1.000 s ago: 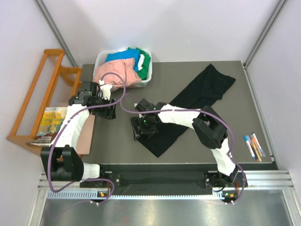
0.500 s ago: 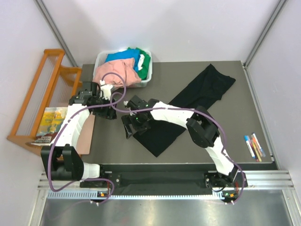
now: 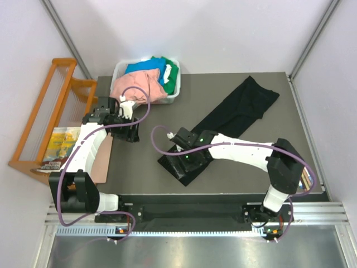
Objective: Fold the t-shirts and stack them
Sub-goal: Fold the tshirt
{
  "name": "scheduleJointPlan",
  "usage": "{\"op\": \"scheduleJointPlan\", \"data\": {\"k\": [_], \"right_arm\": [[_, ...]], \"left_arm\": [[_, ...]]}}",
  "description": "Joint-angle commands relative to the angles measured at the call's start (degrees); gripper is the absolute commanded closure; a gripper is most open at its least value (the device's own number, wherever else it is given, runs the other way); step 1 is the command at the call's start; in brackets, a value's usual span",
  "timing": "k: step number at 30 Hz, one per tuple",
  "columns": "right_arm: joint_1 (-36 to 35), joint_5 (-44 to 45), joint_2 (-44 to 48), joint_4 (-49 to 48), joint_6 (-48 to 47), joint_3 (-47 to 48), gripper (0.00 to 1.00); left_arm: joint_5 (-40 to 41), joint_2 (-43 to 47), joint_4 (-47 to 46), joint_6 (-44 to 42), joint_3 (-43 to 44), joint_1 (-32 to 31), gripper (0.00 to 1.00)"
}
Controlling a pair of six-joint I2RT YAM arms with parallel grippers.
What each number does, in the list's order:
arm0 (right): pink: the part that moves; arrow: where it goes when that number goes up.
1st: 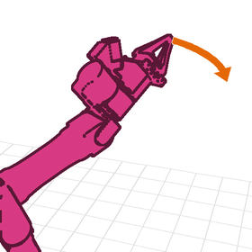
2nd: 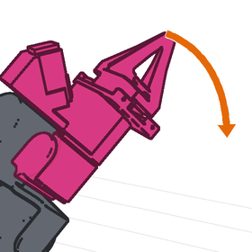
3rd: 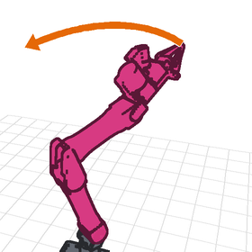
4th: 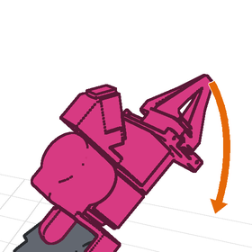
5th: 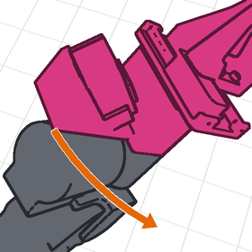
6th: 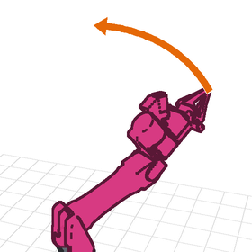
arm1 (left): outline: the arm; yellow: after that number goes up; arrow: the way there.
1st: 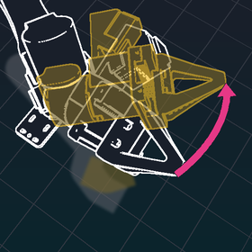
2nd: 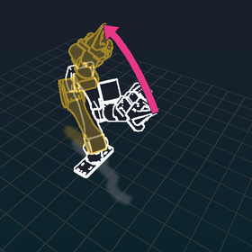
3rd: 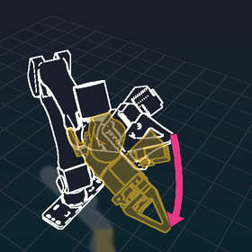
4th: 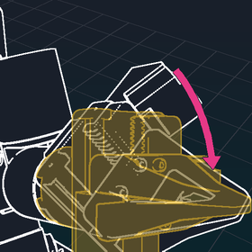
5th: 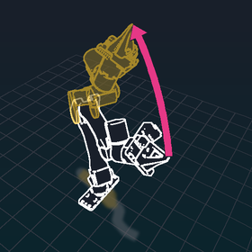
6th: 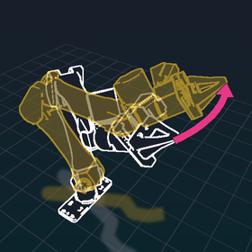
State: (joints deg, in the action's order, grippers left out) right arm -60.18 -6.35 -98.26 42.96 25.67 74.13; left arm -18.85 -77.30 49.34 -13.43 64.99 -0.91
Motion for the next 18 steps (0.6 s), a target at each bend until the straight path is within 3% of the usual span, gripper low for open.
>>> {"op": "scheduleJointPlan", "data": {"k": [1, 5, 8, 14, 18], "right_arm": [[6.28, 12.76, 4.12, 1.78, 2.18, -2.75, 0.16], [28.12, 9.52, 9.22, -4.8, 2.19, -5.57, 0.16], [40.0, 10.48, 5.56, -5.78, 1.31, -1.46, 0.16], [54.44, 8.29, -6.57, -5.7, 4.21, 14.25, 0.19], [58.95, 6.53, -12.91, -5.25, 5.53, 21.57, 0.2]], "left_arm": [[-2.06, -0.13, 0.84, -0.19, -0.3, 0.12, 0.3], [-2.07, -0.13, 1.28, -0.28, -0.48, 0.2, 0.3], [-2.15, -0.13, 1.72, -0.72, -0.3, 0.2, 0.3], [-2.15, -0.57, 2.16, -1.16, -0.22, 0.2, 0.3], [-2.07, -1.1, 2.07, -1.42, -0.48, 0.2, 0.3]]}}
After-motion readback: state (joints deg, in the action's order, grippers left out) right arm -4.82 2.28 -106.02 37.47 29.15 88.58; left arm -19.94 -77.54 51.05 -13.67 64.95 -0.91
